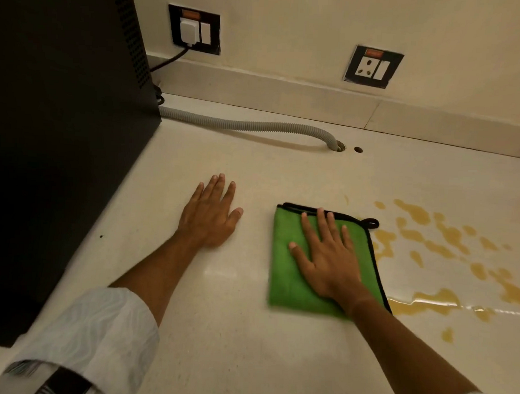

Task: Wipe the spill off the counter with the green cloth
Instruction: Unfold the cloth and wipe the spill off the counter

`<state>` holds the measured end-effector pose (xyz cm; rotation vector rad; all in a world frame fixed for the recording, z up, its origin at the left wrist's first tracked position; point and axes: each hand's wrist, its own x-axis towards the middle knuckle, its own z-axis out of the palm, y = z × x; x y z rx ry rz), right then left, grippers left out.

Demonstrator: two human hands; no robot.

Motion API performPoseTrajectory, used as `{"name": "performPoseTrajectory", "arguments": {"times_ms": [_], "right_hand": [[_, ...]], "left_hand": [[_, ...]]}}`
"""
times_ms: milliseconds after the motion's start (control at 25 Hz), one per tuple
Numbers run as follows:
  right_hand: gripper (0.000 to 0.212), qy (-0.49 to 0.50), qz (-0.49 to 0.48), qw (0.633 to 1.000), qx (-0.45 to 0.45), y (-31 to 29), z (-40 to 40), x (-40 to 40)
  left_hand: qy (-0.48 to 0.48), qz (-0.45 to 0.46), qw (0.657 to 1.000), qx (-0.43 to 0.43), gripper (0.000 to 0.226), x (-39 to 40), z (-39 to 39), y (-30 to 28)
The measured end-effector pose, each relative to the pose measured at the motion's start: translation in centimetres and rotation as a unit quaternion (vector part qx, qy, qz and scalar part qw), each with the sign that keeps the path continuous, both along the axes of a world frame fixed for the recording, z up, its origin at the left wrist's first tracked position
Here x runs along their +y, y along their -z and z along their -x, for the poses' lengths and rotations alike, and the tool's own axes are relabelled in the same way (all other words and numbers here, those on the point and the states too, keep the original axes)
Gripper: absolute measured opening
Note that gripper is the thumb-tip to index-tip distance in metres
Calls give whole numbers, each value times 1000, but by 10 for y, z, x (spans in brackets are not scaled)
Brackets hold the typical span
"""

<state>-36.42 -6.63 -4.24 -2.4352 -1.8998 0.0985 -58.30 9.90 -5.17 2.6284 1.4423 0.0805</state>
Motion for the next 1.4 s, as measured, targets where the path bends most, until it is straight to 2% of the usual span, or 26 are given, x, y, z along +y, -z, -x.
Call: {"name": "performPoseTrajectory", "arguments": {"times_ms": [160,280,400,480,720,880,1040,1240,1320,1400], "right_hand": [[77,83,6,996,27,-5,4,44],[75,37,12,999,27,-7,11,44],[74,-45,-22,999,17,-1,26,0],[74,-61,-26,997,25,4,26,-28],[81,122,-16,992,21,-3,-37,-9],[81,183,-9,982,36,-5,-66,42],[79,106,13,994,12,-6,-67,66],[75,-43,-12,999,24,-2,-35,20],[74,-32,-22,999,31,2,-33,-5],[75,24,-19,999,25,3,-39,-13]], "left_hand": [[-17,-3,1000,-8,70,-12,-8,2],[-19,4,1000,-1,70,-13,-9,0],[-30,13,999,-12,69,-17,-17,-5],[-37,15,999,-28,69,-20,-25,-8],[8,36,999,-16,71,-21,-45,-11],[4,17,1000,-15,71,-25,-54,-3],[0,4,1000,-20,72,-23,-55,-2],[8,7,1000,-12,71,-27,-53,-5],[9,6,1000,-9,70,-28,-51,-5],[8,4,1000,-11,70,-28,-49,-4]]}}
